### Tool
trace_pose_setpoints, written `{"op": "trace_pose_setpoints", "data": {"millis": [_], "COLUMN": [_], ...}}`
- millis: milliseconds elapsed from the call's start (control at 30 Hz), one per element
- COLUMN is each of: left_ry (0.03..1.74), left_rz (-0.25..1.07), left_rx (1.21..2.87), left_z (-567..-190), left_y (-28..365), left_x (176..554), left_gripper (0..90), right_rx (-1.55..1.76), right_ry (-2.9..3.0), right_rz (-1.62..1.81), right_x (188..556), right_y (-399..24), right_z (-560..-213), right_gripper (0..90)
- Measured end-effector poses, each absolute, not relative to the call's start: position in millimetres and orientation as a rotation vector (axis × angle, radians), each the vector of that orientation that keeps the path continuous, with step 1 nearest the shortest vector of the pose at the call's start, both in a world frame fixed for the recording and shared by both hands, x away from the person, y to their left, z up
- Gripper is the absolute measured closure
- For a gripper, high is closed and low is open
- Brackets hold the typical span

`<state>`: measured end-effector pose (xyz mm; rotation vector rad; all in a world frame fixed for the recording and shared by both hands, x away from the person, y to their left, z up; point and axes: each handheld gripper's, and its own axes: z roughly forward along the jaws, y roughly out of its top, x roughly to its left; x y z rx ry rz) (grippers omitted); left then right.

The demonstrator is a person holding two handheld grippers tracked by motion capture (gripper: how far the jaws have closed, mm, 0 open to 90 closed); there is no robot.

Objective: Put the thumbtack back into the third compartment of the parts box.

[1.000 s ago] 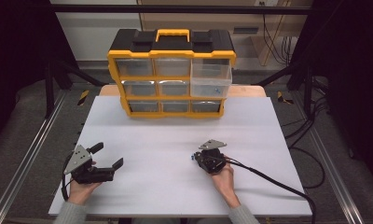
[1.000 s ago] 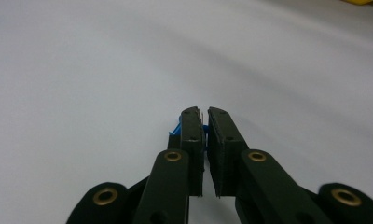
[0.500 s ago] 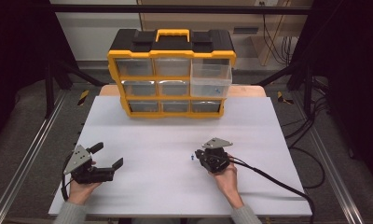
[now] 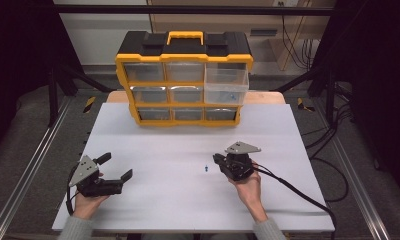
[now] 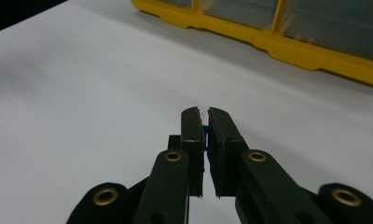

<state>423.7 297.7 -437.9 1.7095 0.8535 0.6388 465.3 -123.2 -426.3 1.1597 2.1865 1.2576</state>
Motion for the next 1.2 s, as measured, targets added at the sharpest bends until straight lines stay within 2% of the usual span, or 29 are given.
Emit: {"op": "trace_pose_setpoints", "data": {"millis": [467, 1200], "left_ry": [0.853, 0.855], "left_rz": [0.638, 0.637], "left_rx": [1.715, 1.712], "left_z": [-438, -438], "left_y": [297, 298], "left_x": [424, 424], "left_gripper": [1.2, 1.2], "right_rx": [1.141, 1.077], "right_ry": [2.104, 2.019], "right_rz": [1.307, 1.348], "right_x": [467, 467], "right_y": [-149, -161], "right_z": [-385, -325], "right_gripper": [85.6, 85.6]}}
